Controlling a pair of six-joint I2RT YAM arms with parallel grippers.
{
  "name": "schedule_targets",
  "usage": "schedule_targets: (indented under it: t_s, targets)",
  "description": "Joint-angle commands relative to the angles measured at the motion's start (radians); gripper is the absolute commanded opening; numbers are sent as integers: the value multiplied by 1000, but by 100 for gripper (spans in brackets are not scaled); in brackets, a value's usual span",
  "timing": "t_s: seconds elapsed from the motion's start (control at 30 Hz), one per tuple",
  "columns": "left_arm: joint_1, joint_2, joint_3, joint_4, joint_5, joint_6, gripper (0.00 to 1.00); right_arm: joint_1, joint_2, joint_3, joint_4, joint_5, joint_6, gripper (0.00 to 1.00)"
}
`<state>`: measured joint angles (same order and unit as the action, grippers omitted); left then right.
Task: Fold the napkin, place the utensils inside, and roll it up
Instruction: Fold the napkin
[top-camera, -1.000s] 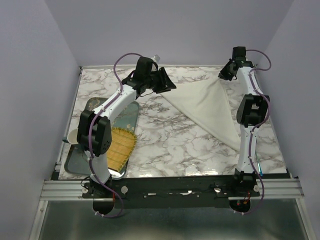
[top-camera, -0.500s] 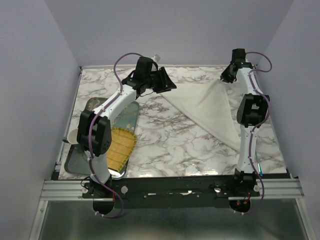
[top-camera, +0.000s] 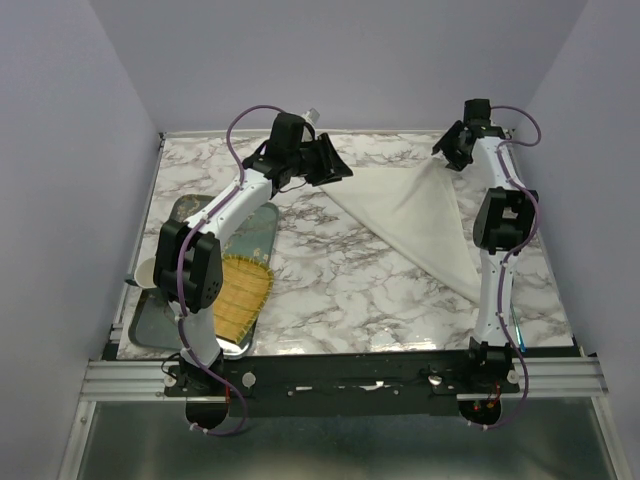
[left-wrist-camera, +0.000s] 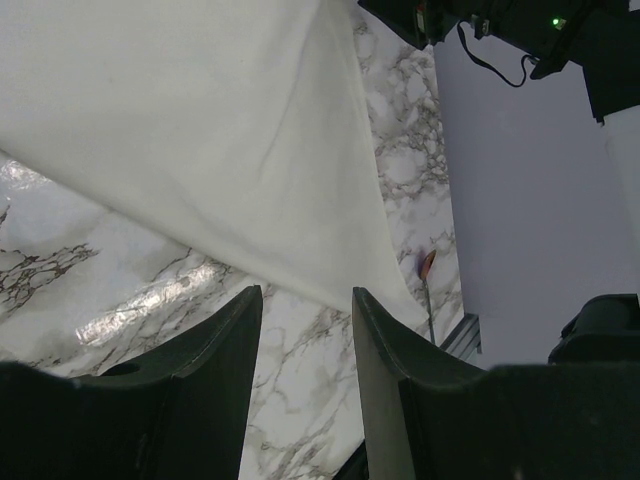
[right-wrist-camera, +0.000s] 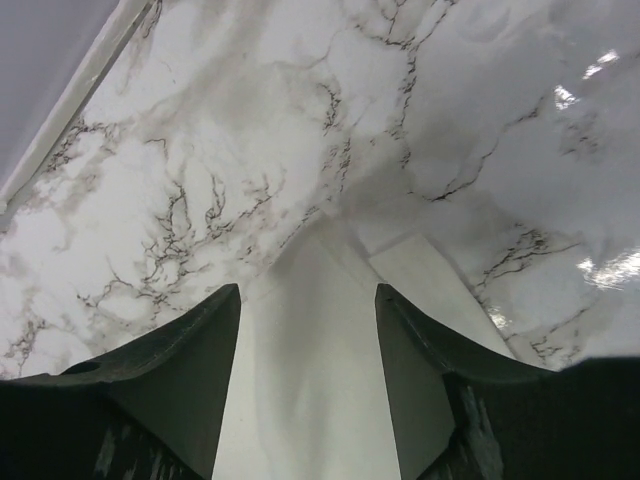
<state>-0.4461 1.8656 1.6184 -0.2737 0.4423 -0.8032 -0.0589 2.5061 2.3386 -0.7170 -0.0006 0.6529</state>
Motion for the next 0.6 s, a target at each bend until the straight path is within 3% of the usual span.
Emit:
schedule_targets:
  t_s: [0.0, 0.23, 0.37, 0.57]
  targets:
    - [6, -23, -12, 27, 38, -13, 50, -21, 79, 27, 37, -119, 82, 65]
    - [9, -22, 9, 8, 26, -2, 50, -24, 102, 33, 68, -104, 97, 55]
    - [10, -16, 8, 11, 30, -7, 50, -24, 102, 36, 70, -99, 93, 40]
    - [10, -13, 14, 13, 29, -7, 50, -24, 96, 50, 85, -90, 48, 28]
